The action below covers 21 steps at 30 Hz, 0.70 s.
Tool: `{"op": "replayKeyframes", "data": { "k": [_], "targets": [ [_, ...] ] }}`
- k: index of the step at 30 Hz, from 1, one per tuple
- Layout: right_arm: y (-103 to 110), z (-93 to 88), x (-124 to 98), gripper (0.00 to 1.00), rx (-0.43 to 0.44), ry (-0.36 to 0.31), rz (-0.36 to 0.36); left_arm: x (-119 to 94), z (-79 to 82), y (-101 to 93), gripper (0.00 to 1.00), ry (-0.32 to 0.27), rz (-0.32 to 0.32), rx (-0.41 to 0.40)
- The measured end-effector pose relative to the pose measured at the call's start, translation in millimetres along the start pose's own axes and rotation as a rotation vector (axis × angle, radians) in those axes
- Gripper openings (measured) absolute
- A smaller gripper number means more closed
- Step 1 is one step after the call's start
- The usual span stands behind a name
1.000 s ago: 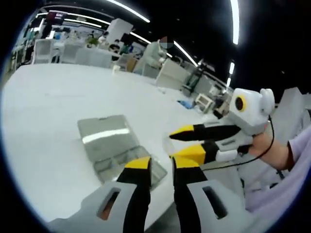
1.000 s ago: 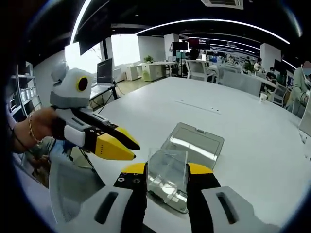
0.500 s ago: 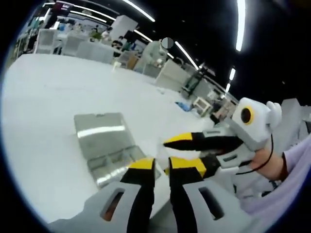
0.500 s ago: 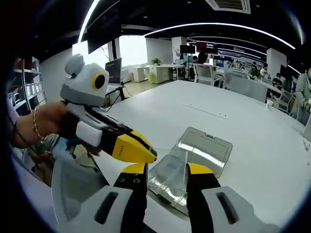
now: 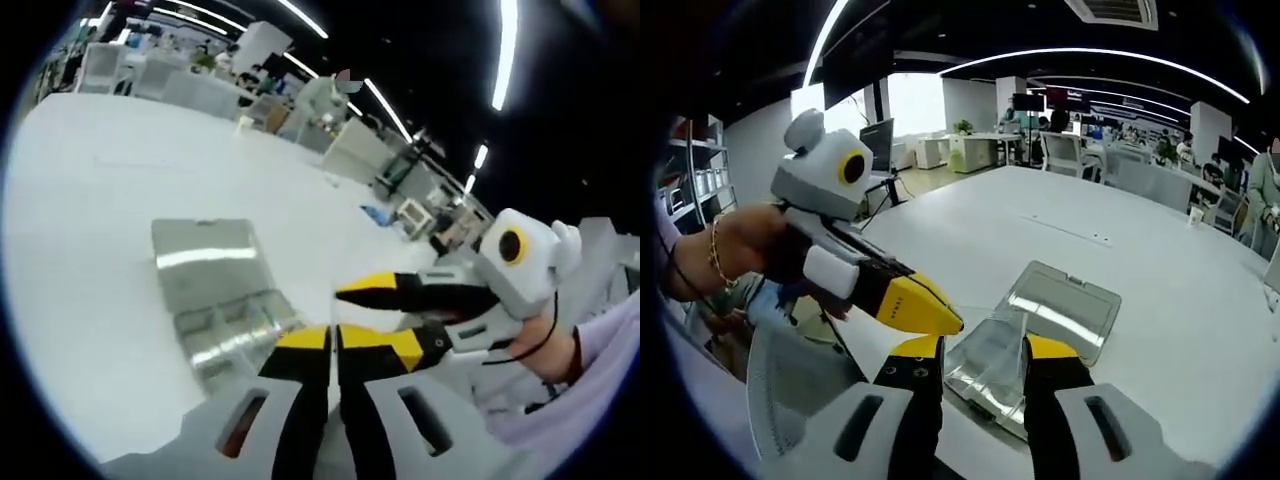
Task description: Insert the divider into the dual guide fixture by aligning both edges with the guide slots and pushing it downward to the bottom, including one-sided entry, uneven engagement, binding, and posture correction.
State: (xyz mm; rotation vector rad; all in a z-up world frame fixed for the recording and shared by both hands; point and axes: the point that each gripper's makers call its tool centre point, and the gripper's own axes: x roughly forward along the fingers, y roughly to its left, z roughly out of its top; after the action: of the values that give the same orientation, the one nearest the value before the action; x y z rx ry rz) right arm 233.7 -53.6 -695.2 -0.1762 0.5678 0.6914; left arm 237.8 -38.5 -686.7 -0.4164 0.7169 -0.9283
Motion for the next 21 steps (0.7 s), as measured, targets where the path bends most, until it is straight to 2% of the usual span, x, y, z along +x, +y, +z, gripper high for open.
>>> {"op": "replayKeyframes", "data": {
  "k": [4,11,17,21],
  "targets": [
    [1.3,-0.1,0.1,0.27,-0.007,0.0,0.004,-1.0,-1.0,0.2,0.0,0.008,0.003,-0.013],
    [1.9,0.3,0.3,0.28,-0.019,0.005,0.013,-1.8,-1.1,-0.9,0.0,0.008,0.007,0.019],
    [2.1,-4.6,0.3,0.29,-0.045,0.043,0.046,-2.2,-0.9,-3.1,0.0,0.011,-0.004,0.049],
    [2.5,-9.2,-2.9,0.23,-0.13,0.071,0.094,-4.0,-1.8,2.2,0.0,0.026,0.01,0.107]
  ]
}}
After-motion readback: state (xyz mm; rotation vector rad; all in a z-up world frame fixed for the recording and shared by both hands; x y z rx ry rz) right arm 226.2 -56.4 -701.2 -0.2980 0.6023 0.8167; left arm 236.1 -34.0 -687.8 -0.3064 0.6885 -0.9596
